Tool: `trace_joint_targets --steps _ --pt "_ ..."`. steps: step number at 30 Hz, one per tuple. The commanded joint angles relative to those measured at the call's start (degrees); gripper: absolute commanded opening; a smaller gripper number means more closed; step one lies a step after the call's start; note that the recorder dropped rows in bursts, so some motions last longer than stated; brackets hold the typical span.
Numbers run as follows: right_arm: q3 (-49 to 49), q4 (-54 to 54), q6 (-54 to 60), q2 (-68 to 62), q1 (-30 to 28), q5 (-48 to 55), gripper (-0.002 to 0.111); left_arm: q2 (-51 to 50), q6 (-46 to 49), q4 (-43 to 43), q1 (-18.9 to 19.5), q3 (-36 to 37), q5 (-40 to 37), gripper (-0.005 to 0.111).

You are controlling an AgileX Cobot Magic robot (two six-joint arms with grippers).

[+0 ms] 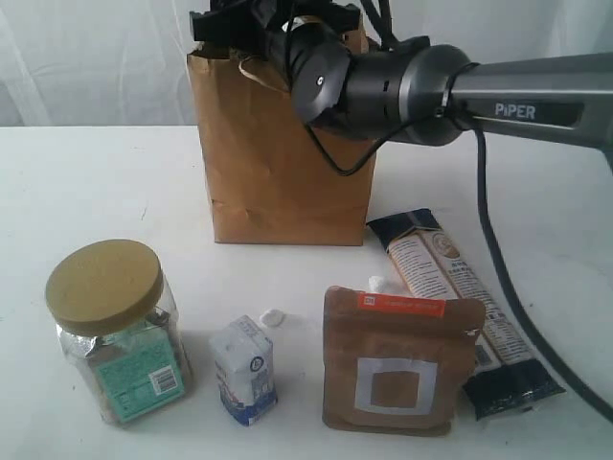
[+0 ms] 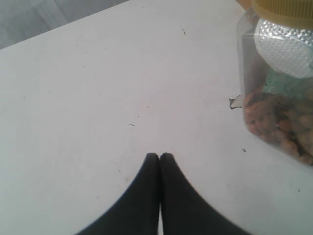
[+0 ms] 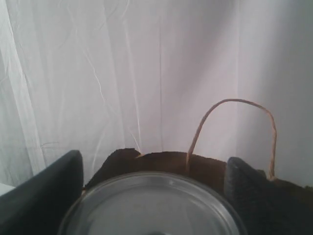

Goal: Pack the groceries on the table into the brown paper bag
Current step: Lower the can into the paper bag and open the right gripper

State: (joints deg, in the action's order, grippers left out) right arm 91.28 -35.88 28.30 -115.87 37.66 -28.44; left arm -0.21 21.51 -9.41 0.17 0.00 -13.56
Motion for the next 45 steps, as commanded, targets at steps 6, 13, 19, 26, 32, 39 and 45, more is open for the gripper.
trace_joint_targets --steps 6,13,19,26,32,39,45 --pt "0.63 0.78 -0.14 0.36 -0.07 -2.25 0.072 0.21 -0.06 -0.46 -0.28 0.00 0.07 0.000" --pt "0.63 0.66 0.22 0.36 -0.07 -0.34 0.072 0.21 -0.06 -0.46 -0.28 0.00 0.07 0.000" --pt "0.63 0.66 -0.09 0.36 -0.07 -0.24 0.072 0.21 -0.06 -0.46 -0.28 0.00 0.07 0.000" --pt "0.63 0.76 -0.07 0.36 -0.07 0.31 0.078 0.21 -0.06 -0.46 -0.28 0.00 0.07 0.000" --pt "0.63 0.76 -0.07 0.36 -0.07 0.08 0.081 0.21 -0.06 -0.46 -0.28 0.00 0.07 0.000" --pt "0.63 -0.09 0.04 2.56 -0.07 6.46 0.081 0.21 -0.06 -0.46 -0.28 0.00 0.07 0.000" --pt "0.63 -0.09 2.32 6.87 -0.07 12.84 0.081 0.21 -0.06 -0.46 -0.28 0.00 0.07 0.000"
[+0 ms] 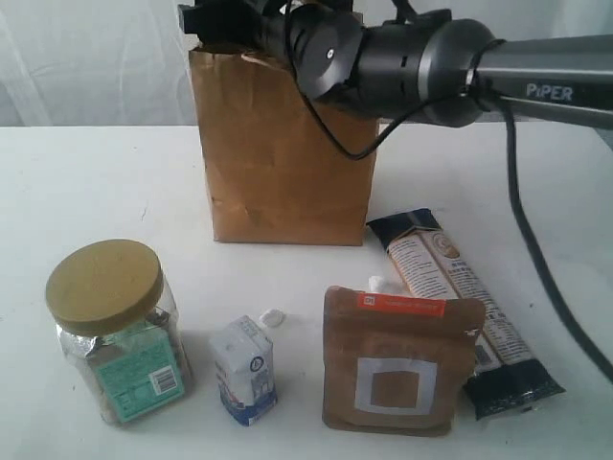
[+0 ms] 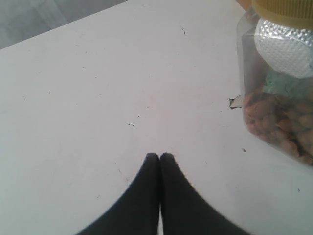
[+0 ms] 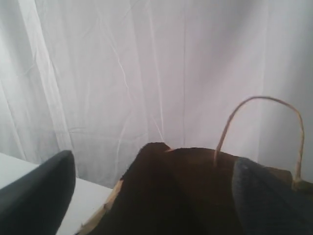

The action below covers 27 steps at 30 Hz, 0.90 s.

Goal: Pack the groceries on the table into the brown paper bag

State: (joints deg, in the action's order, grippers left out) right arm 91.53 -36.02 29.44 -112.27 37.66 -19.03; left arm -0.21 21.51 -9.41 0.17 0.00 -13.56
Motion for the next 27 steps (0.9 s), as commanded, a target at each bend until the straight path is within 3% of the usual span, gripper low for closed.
trace_joint_targets --steps 1,6,13,17,25,27 --pt "0.39 0.05 1.42 4.18 -0.07 4.76 0.081 0.21 -0.06 -0.46 -0.28 0.00 0.07 0.000" --pt "0.39 0.05 6.60 9.02 -0.07 12.94 0.081 0.21 -0.06 -0.46 -0.28 0.00 0.07 0.000" --pt "0.39 1.74 15.13 15.78 -2.05 32.34 0.076 0.21 -0.06 -0.46 -0.28 0.00 0.07 0.000" --pt "0.39 10.60 12.62 18.25 -4.47 42.58 0.056 0.21 -0.06 -0.46 -0.28 0.00 0.07 0.000" --pt "0.39 33.03 -4.93 20.32 -8.75 62.55 0.005 0.21 -0.06 -0.46 -0.28 0.00 0.07 0.000" --pt "0.39 37.77 -8.04 20.32 -9.52 66.69 0.000 0.21 -0.06 -0.46 -0.28 0.00 0.07 0.000"
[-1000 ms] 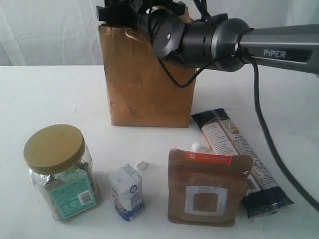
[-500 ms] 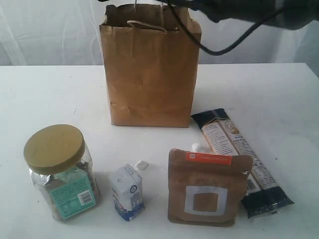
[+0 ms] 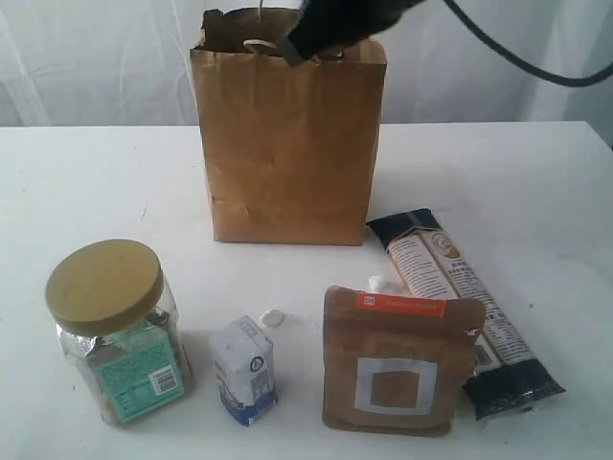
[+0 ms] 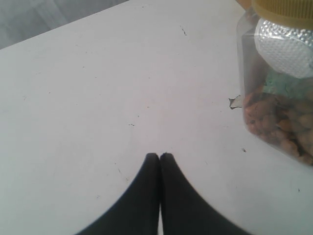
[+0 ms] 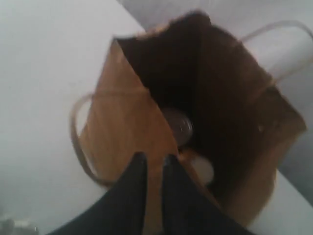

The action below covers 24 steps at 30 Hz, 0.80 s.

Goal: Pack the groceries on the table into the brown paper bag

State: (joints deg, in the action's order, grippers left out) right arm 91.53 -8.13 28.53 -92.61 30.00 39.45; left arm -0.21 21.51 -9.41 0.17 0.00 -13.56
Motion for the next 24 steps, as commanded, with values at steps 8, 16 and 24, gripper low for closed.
trace_joint_targets --steps 8,16,24 --pt "0.39 31.69 -18.84 1.03 -9.73 20.00 0.000 0.21 -0.06 -0.46 -0.28 0.00 0.07 0.000" --pt "-7.63 27.79 -21.75 1.72 -29.07 26.08 0.000 0.21 -0.06 -0.46 -0.28 0.00 0.07 0.000" --pt "-26.94 9.98 -21.29 21.29 -36.40 -4.01 0.000 0.21 -0.06 -0.46 -0.28 0.00 0.07 0.000"
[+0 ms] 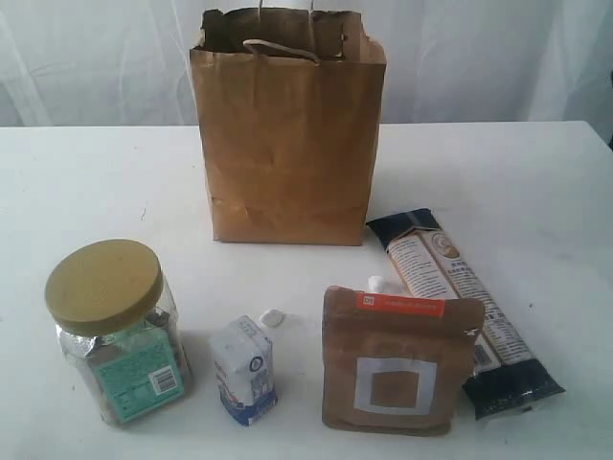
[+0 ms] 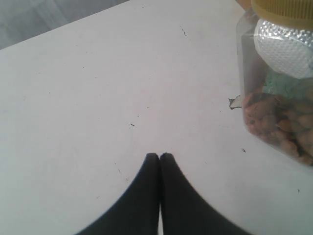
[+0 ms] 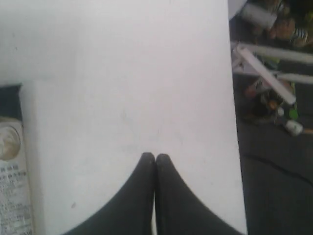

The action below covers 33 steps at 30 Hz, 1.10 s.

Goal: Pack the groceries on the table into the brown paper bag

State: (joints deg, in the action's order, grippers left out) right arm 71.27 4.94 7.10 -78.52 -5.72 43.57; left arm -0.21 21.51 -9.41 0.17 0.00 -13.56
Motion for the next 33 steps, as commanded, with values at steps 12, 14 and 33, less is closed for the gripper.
trace_joint_targets --steps 12,14,33 --pt "-45.84 -19.90 0.12 50.69 0.68 -46.84 0.000 0.21 -0.06 -0.46 -0.28 0.00 0.07 0.000" --pt "-50.32 -19.90 0.12 58.55 0.68 -45.65 0.000 0.21 -0.06 -0.46 -0.28 0.00 0.07 0.000" --pt "-53.29 -11.03 0.33 78.52 0.68 -13.45 0.000 0.21 -0.06 -0.46 -0.28 0.00 0.07 0.000"
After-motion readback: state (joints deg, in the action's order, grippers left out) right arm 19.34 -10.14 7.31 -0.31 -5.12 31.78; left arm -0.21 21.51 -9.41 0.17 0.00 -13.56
